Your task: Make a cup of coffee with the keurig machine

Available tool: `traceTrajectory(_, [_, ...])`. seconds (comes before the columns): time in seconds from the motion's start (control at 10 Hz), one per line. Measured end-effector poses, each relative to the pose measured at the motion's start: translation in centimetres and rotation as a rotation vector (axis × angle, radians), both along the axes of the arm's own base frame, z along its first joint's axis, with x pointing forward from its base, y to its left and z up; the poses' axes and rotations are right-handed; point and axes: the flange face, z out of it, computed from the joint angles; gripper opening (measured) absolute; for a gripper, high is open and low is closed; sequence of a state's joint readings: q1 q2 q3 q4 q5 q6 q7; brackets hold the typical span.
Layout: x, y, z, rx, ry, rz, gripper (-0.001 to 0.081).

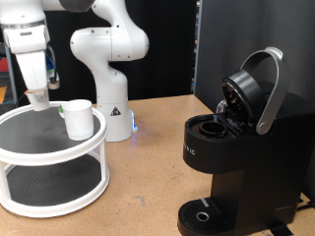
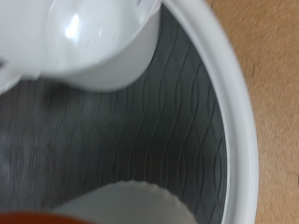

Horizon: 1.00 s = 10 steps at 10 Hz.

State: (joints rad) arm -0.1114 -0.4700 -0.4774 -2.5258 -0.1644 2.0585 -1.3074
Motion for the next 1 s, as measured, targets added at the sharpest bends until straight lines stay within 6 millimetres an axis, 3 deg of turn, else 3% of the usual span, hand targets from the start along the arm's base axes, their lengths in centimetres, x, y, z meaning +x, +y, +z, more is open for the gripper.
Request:
traceTrajectory(0.5, [3.8, 5.9, 2.0, 0.262, -0.069, -0.214, 0.0436])
traceTrajectory(0.8, [4.2, 6.8, 2.1, 0.282, -0.066, -0.239, 0.0436])
traceTrajectory(1.0, [5.3, 9.2, 2.4, 0.359, -0.08, -0.238, 0.0436])
